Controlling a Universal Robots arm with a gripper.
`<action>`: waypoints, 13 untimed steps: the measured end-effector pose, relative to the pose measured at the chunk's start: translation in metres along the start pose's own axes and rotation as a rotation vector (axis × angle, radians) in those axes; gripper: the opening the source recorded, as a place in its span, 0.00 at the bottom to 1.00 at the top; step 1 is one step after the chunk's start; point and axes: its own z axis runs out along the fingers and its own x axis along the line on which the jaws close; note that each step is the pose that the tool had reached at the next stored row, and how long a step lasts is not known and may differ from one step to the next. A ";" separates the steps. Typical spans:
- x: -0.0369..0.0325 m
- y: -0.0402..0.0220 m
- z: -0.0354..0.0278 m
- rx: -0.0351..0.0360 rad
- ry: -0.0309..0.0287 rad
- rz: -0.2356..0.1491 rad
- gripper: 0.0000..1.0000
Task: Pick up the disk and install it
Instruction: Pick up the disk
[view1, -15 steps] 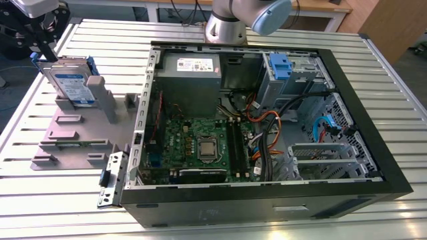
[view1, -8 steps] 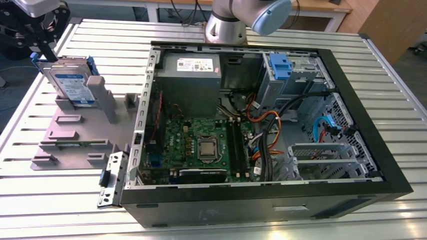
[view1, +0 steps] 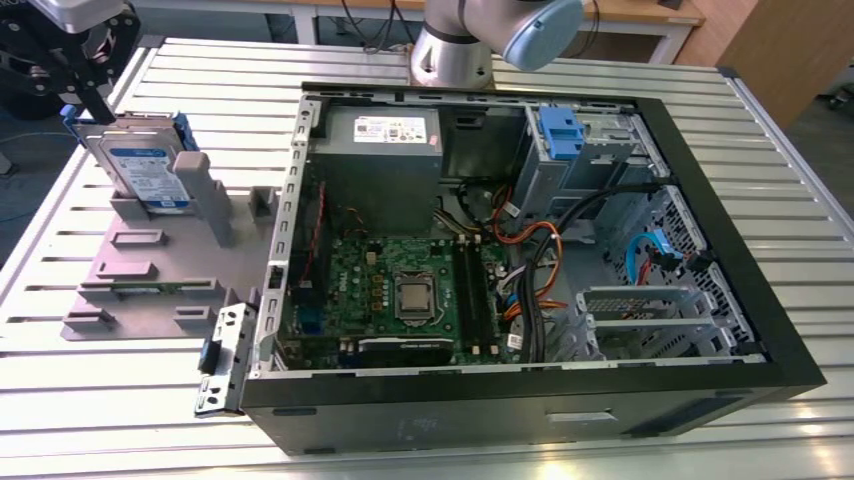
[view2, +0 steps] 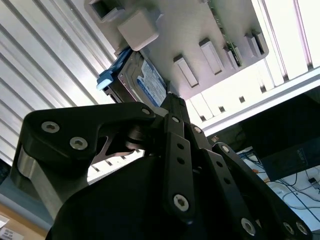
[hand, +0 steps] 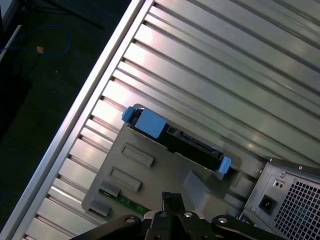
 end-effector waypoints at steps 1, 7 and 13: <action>0.0000 0.0000 0.0000 -0.0001 0.0001 -0.004 0.11; 0.0000 0.0000 0.0000 -0.0007 0.0012 -0.028 0.11; 0.0000 0.0000 0.0000 -0.0013 0.0022 -0.052 0.11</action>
